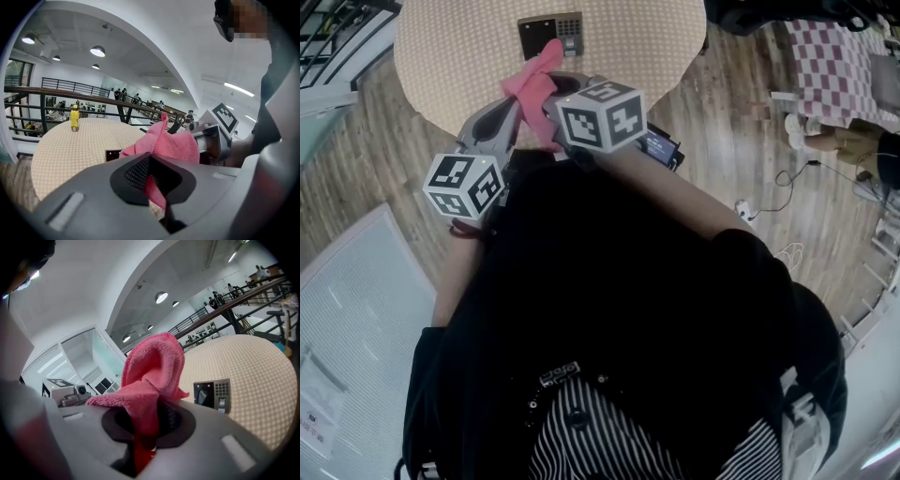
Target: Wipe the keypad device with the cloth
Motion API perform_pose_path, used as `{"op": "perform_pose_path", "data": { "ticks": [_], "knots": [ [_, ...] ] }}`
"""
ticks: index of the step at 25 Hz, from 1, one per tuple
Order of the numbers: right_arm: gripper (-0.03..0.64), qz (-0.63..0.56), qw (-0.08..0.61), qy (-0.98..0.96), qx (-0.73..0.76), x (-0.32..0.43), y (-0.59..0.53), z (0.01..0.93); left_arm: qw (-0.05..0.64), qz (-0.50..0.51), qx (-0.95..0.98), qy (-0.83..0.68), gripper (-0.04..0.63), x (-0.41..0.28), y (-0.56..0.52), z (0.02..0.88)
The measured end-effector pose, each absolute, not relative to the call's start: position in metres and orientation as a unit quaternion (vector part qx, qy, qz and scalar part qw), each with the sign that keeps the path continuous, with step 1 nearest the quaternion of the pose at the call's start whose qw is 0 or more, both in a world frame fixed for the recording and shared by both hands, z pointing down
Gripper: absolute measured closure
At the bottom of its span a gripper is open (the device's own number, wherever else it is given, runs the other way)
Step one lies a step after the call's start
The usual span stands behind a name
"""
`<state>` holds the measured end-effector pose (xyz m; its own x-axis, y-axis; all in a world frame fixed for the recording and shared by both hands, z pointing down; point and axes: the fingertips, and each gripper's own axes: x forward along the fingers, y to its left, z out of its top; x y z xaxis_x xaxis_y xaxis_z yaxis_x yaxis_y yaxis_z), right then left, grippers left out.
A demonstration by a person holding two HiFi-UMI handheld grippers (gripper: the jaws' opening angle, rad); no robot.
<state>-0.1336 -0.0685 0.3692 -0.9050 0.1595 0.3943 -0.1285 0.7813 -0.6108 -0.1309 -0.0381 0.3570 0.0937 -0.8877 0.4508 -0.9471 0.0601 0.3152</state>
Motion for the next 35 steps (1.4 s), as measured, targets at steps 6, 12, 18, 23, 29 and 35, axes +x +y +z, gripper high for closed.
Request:
{"op": "perform_pose_path", "data": {
  "ticks": [6, 12, 18, 23, 29, 35],
  "knots": [
    [0.552, 0.332, 0.208, -0.920, 0.026, -0.168, -0.106, 0.364, 0.275, 0.058, 0.709, -0.646, 0.595, -0.167, -0.076, 0.352],
    [0.552, 0.337, 0.217, -0.915, 0.053, -0.194, -0.134, 0.373, 0.288, 0.066, 0.728, -0.619, 0.595, -0.195, -0.104, 0.361],
    [0.552, 0.355, 0.230, -0.904, 0.068, -0.208, -0.144, 0.396, 0.307, 0.094, 0.736, -0.596, 0.595, -0.210, -0.115, 0.383],
    [0.552, 0.364, 0.240, -0.899, 0.052, -0.214, -0.157, 0.413, 0.320, 0.115, 0.727, -0.596, 0.595, -0.214, -0.128, 0.400],
    [0.552, 0.359, 0.250, -0.898, 0.037, -0.237, -0.148, 0.426, 0.331, 0.128, 0.716, -0.601, 0.595, -0.237, -0.120, 0.410],
    [0.552, 0.359, 0.265, -0.894, 0.030, -0.243, -0.145, 0.438, 0.347, 0.131, 0.718, -0.589, 0.595, -0.243, -0.119, 0.419]
  ]
}}
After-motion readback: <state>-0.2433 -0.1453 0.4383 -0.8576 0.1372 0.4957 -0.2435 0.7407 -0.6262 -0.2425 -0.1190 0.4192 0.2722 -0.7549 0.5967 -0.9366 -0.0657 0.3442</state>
